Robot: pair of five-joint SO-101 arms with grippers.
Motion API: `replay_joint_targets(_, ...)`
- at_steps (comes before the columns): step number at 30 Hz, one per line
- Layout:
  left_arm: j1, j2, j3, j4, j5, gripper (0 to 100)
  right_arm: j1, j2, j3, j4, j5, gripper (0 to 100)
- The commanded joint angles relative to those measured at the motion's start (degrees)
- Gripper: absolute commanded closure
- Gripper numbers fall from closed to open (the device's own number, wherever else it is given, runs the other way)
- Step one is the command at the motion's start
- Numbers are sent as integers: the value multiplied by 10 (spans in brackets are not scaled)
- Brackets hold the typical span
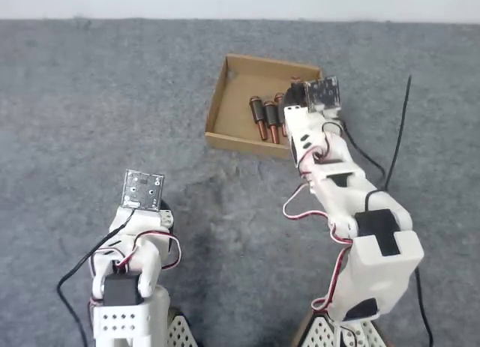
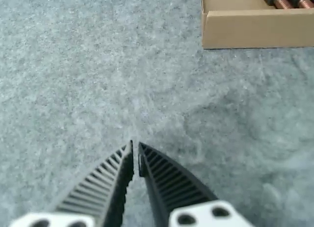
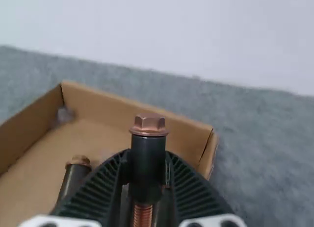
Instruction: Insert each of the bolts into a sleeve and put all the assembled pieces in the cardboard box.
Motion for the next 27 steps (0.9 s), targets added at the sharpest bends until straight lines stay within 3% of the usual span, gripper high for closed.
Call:
replay_joint_targets(1,-4,-11,-7,1,-6,988,-2,-34,-72,86,-8,992)
replay_joint_targets(9,-4,-11,-7,1,-6,988,-20,-22,-146,262,-8,989)
replay_joint_targets(20,-6,-11,-7,1,-6,988,-15,71,-264,356,-8,985)
replay_joint_targets(25,-6,-11,-7,1,-6,988,-18,72,-281,391,-8,876)
replay_joint_targets(27,-6,-11,-7,1,-6,988,-16,71,-284,393,-8,876)
